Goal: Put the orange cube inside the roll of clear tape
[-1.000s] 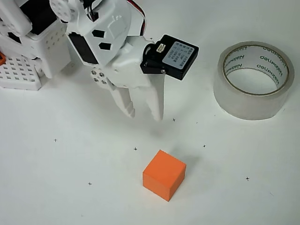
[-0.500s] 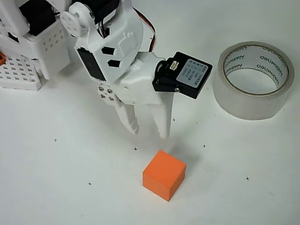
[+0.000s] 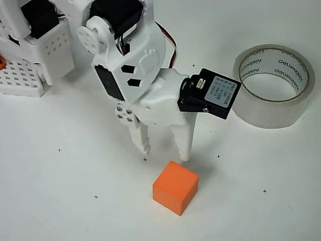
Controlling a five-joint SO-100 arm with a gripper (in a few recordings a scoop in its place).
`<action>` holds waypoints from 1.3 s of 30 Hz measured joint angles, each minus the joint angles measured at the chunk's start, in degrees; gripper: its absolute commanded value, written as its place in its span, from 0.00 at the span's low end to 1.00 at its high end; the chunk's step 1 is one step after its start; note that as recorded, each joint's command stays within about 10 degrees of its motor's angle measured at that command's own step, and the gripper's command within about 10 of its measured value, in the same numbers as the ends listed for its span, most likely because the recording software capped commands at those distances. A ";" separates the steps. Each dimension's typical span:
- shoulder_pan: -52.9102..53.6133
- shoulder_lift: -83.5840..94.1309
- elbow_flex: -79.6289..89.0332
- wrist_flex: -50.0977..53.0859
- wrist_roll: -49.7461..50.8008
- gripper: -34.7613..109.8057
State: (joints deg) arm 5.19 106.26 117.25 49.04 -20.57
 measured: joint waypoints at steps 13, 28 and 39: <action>1.14 -7.21 -6.59 0.00 -2.29 0.49; 1.41 -16.08 -14.33 0.00 -5.10 0.50; 1.49 -20.74 -16.61 0.00 -5.10 0.50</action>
State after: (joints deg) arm 6.68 85.52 100.63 49.04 -25.66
